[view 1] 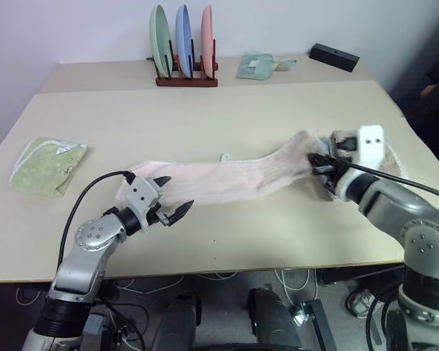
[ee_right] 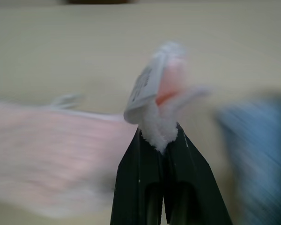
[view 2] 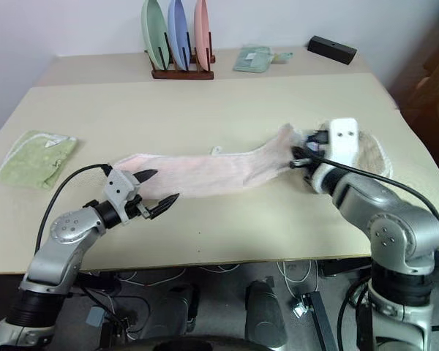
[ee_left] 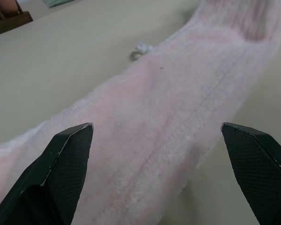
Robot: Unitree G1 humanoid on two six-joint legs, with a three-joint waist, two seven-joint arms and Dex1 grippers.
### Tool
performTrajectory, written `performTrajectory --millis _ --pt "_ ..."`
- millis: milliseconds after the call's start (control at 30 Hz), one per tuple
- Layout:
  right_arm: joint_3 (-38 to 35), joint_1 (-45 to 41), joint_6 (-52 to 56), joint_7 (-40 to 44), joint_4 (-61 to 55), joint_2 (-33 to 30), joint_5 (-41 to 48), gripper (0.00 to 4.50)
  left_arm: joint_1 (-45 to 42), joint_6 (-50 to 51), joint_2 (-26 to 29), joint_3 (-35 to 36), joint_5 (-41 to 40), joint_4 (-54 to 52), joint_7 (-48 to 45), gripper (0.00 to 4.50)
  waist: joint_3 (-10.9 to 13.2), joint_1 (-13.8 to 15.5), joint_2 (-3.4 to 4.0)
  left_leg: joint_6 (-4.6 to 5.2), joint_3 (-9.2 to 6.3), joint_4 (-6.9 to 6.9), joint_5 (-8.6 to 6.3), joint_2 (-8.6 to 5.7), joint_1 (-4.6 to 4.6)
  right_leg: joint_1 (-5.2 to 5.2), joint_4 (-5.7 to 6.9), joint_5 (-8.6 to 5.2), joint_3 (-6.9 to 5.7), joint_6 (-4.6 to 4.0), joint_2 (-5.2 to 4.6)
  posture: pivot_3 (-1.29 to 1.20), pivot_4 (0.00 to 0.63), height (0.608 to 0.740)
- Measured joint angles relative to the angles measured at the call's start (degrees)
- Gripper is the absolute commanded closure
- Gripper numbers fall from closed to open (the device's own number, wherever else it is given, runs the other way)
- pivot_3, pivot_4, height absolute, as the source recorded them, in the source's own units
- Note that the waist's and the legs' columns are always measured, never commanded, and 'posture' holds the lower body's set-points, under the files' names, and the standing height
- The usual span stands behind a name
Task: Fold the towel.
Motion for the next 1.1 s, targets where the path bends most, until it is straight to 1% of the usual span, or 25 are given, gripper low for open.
performTrajectory --millis 133,200,333,433,533,567,700,800,867,967,1033,1100 --pt "17.84 -5.38 -1.55 3.70 2.56 2.63 -7.48 4.48 -1.30 -0.33 0.14 1.46 0.48 1.24 0.65 0.00 -0.01 0.21 -0.02 0.00 0.00 0.02 0.00 -0.01 -0.03 -0.01 -0.04 0.01 0.00 0.01 -0.01 0.00 0.150 0.740" --pt "23.98 -6.16 -2.74 4.35 6.55 5.09 -11.62 4.48 -1.44 -0.20 0.24 1.64 0.73 1.04 0.79 0.00 -0.01 0.53 -0.03 0.00 0.00 0.04 0.00 -0.03 -0.07 -0.02 -0.05 0.01 0.00 0.01 -0.02 0.00 0.150 0.740" --pt "30.65 -7.66 -7.20 5.48 16.44 12.32 -18.70 4.48 -0.78 1.70 0.16 1.71 0.85 -1.52 1.99 0.00 -0.01 0.39 -0.05 -0.01 -0.01 0.04 0.01 -0.05 -0.11 -0.10 -0.02 0.02 0.01 0.01 -0.04 0.00 0.150 0.740" --pt "32.16 -7.92 -9.65 6.41 20.71 15.10 -22.29 4.48 -0.39 2.88 -0.05 1.67 0.84 -4.12 2.91 0.00 -0.01 0.43 -0.04 -0.01 -0.02 0.02 0.01 -0.05 -0.11 -0.12 -0.01 0.02 0.00 0.01 -0.03 0.00 0.150 0.740" --pt "32.11 -7.90 -10.67 8.87 21.02 15.12 -23.98 3.64 0.57 3.79 -0.07 1.67 0.85 -4.85 3.17 0.00 -0.01 0.39 -0.04 -0.01 -0.03 0.01 0.01 -0.05 -0.10 -0.12 -0.01 0.02 0.00 0.00 -0.03 0.00 0.150 0.740" --pt "32.09 -7.83 -10.68 9.84 20.56 14.98 -24.16 3.23 0.83 3.94 -0.08 1.66 0.87 -4.85 3.18 0.00 -0.01 0.38 -0.04 -0.01 -0.03 0.01 0.01 -0.05 -0.10 -0.12 0.00 0.02 0.00 0.00 -0.02 0.00 0.150 0.740" --pt "31.32 -5.49 -12.03 14.79 14.56 12.42 -24.08 1.27 0.92 4.07 -0.16 1.69 0.83 -4.86 3.25 0.00 -0.01 0.49 -0.04 -0.01 -0.03 0.03 0.00 -0.05 -0.12 -0.12 -0.02 0.02 -0.01 0.01 -0.03 0.00 0.150 0.740" --pt "28.43 -3.97 -12.43 17.67 8.76 9.37 -23.34 1.27 1.30 4.07 -0.15 1.88 0.78 -4.82 3.29 0.00 0.00 0.53 -0.04 -0.01 -0.03 0.02 0.00 -0.05 -0.12 -0.12 -0.02 0.02 -0.01 0.01 -0.03 0.00 0.150 0.740" --pt "25.02 -2.98 -12.44 19.80 4.64 6.96 -21.84 1.27 1.79 3.99 -0.14 2.35 0.71 -4.72 3.26 0.00 -0.01 0.54 -0.05 -0.01 -0.04 0.02 0.00 -0.05 -0.12 -0.12 -0.03 0.02 -0.01 0.01 -0.03 0.00 0.150 0.740" --pt "19.52 -2.31 -12.49 21.33 1.30 5.60 -20.03 2.04 2.54 3.67 -0.21 3.77 0.59 -3.59 3.22 0.00 -0.01 0.32 -0.05 -0.01 -0.03 0.01 0.00 -0.03 -0.10 -0.12 -0.02 0.02 -0.01 0.00 -0.02 0.00 0.150 0.740" --pt "17.54 -3.11 -13.10 20.70 2.69 5.80 -20.59 3.06 2.83 3.69 -0.84 4.20 0.05 -3.41 3.32 0.00 -0.01 0.41 -0.05 -0.01 -0.03 0.01 0.00 -0.03 -0.10 -0.11 -0.01 0.02 -0.01 0.00 -0.01 0.00 0.150 0.740" --pt "17.79 -4.58 -15.46 20.34 6.78 6.35 -22.92 4.05 2.95 3.79 -1.65 4.12 -0.22 -3.39 3.55 0.00 -0.01 0.45 -0.06 -0.01 -0.02 0.02 0.00 -0.04 -0.10 -0.11 -0.02 0.02 -0.01 0.00 -0.02 0.00 0.150 0.740"
